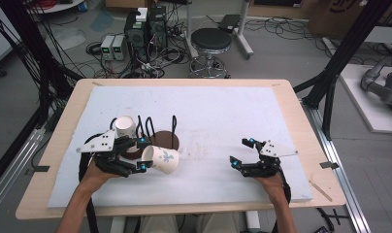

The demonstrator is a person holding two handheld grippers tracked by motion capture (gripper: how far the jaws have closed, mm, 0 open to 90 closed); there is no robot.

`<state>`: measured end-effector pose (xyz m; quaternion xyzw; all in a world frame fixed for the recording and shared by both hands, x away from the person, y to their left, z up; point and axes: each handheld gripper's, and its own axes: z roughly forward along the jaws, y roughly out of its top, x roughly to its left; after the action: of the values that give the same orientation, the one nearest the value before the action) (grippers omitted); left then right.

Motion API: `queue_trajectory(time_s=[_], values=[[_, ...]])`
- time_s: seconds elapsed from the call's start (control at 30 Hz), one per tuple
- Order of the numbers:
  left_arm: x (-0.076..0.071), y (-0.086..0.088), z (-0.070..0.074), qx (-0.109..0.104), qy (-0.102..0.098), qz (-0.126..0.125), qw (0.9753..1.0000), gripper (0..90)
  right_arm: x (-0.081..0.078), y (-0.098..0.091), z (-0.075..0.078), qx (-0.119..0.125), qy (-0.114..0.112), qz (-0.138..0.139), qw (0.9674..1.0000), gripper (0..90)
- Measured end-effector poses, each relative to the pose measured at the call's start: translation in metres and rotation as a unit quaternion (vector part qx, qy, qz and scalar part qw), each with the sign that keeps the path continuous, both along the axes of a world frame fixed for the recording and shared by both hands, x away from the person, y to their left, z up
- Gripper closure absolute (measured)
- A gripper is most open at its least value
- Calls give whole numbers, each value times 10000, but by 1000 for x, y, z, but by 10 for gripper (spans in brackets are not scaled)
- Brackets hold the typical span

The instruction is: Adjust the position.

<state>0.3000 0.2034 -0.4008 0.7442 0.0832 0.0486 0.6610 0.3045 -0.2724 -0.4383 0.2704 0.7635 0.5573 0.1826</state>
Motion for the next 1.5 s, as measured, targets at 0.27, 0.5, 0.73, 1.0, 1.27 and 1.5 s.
queue_trajectory(time_s=[0.27,0.5,0.73,1.0,1.27,1.5], values=[[1,-3,2,-125,-3,-79,9999,365,-1,6,27,308,-16,825,9961,157],[1,-15,5,-123,-22,-180,9998,365,3,24,52,300,-68,1536,9877,157],[2,-30,8,-63,-45,-309,9995,365,5,36,52,308,23,1909,9811,157],[3,-46,10,-29,-29,-407,9992,365,11,60,61,272,27,2471,9686,157],[3,-53,14,-5,-44,-426,9991,365,17,81,64,238,68,2769,9606,157],[5,-65,22,-4,-104,-573,9983,366,17,97,62,229,173,2970,9545,157]])
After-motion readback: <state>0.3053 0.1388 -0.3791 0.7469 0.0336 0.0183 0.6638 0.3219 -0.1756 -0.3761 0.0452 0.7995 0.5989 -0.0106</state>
